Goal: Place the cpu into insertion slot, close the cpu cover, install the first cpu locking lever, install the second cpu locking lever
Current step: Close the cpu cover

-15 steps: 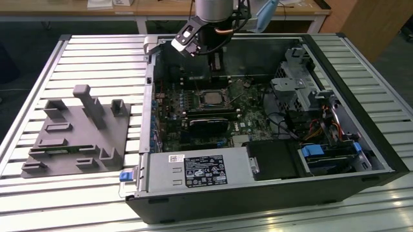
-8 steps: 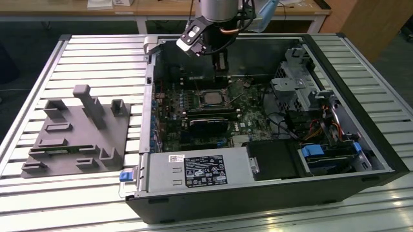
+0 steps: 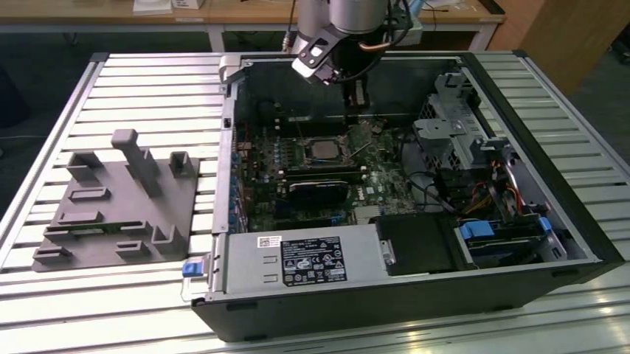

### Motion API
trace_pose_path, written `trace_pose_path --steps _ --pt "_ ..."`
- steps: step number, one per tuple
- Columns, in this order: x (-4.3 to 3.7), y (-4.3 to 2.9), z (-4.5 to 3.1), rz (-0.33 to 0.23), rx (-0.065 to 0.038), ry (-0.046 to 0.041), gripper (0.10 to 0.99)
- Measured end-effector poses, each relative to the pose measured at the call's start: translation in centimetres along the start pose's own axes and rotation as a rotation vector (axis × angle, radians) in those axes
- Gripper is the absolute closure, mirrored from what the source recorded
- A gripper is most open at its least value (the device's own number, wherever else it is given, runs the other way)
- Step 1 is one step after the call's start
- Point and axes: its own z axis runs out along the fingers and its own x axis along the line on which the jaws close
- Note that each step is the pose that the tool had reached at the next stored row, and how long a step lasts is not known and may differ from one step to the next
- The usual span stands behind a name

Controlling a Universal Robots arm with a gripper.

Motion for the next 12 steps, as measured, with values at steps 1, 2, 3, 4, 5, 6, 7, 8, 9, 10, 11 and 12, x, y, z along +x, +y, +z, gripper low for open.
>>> trace_pose_path --steps 1,2,3,4,5,6,7,8,9,10,11,12 --pt "0.01 0.38 0.03 0.0 0.0 0.0 0.98" --pt "0.02 0.78 0.07 0.0 0.0 -0.0001 0.98" --pt "0.02 1.15 0.1 0.0 0.0 -0.0002 0.98" --pt "0.04 1.51 0.13 0.0 0.0 -0.0003 0.98" --pt "0.05 1.86 0.15 0.0 0.0 -0.0003 0.98" --pt "0.06 2.21 0.18 0.0 0.0 -0.0004 0.98" --pt "0.07 2.55 0.22 0.0 0.0 -0.0002 0.98" --pt "0.08 2.89 0.25 0.0 0.0 -0.0001 0.98" --pt "0.09 3.27 0.29 0.0 0.0 -0.0001 0.98" --pt "0.11 3.64 0.32 0.0 0.0 0.0 0.98" --pt "0.12 4.0 0.36 0.0 0.0 0.0 0.98" --pt "0.14 4.3 0.39 0.0 0.0 0.0 0.98"
